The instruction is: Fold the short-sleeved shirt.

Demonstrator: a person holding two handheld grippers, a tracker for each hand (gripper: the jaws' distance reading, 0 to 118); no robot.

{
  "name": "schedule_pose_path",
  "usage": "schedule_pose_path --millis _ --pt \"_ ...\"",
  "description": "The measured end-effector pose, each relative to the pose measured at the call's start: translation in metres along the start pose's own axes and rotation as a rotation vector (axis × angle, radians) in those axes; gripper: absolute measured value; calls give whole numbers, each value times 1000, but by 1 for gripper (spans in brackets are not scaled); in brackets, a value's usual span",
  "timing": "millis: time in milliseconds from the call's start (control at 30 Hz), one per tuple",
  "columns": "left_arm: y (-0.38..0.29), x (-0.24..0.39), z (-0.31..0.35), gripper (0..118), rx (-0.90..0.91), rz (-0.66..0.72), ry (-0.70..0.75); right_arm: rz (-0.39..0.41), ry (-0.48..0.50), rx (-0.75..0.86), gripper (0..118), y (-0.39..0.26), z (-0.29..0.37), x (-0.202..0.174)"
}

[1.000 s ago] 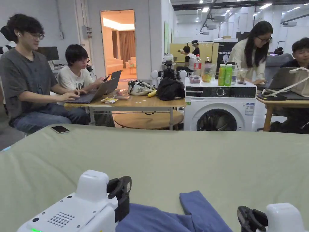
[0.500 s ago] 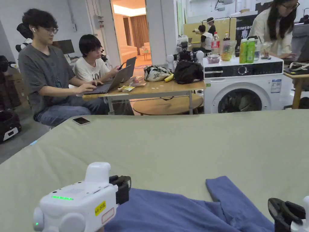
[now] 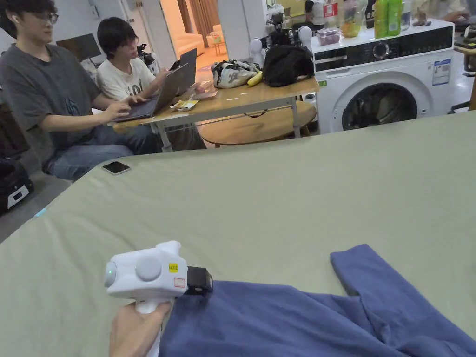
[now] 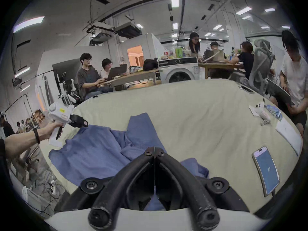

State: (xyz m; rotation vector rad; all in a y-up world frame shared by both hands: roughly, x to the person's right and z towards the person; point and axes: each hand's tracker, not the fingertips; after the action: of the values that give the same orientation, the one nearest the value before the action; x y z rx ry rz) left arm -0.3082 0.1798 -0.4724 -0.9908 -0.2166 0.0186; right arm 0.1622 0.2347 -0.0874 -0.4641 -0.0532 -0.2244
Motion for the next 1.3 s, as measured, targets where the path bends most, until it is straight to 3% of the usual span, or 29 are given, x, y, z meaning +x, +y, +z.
schedule_pose_path --millis 67,167,233,300,333,367,400,433,533,667,700,767,1000,1167,1300 --pt "0 1 -12 43 -30 13 -8 2 -12 -7 0 -3 1 4" --pt "-2 7 -11 28 4 -36 19 -4 -33 -25 0 -12 9 9" --pt "-4 10 -7 3 3 -59 5 -37 -41 -46 0 -21 15 12" --pt "-4 15 -12 0 -13 -50 -16 -89 -73 -67 0 -30 19 16" --pt "-5 17 -13 0 -9 -60 3 -122 -95 -68 14 -35 24 15" --pt "-11 20 -8 0 -6 -71 9 -191 -112 -57 43 -42 29 17" --pt "-11 20 -7 0 -2 -66 9 -259 -109 -59 80 -47 33 20" --pt "-12 19 -6 0 1 -56 7 -344 -83 -77 87 -54 36 24" --pt "-17 18 1 0 14 -22 -5 -515 -107 -69 84 -72 43 27" --pt "-23 19 12 0 49 12 -12 -566 -81 -80 80 -78 21 32" --pt "-25 20 17 0 71 14 -12 -569 -68 -80 63 -78 14 33" --pt "-26 20 34 0 146 6 -29 -579 -76 -101 1 -74 1 30" --pt "-27 10 175 0 437 -14 -144 -503 -2 -30 1 -45 28 25" --pt "-21 3 289 0 660 -52 -134 -318 52 88 1 22 44 13" --pt "-16 -4 354 0 776 -47 -140 -250 47 192 1 89 55 14"
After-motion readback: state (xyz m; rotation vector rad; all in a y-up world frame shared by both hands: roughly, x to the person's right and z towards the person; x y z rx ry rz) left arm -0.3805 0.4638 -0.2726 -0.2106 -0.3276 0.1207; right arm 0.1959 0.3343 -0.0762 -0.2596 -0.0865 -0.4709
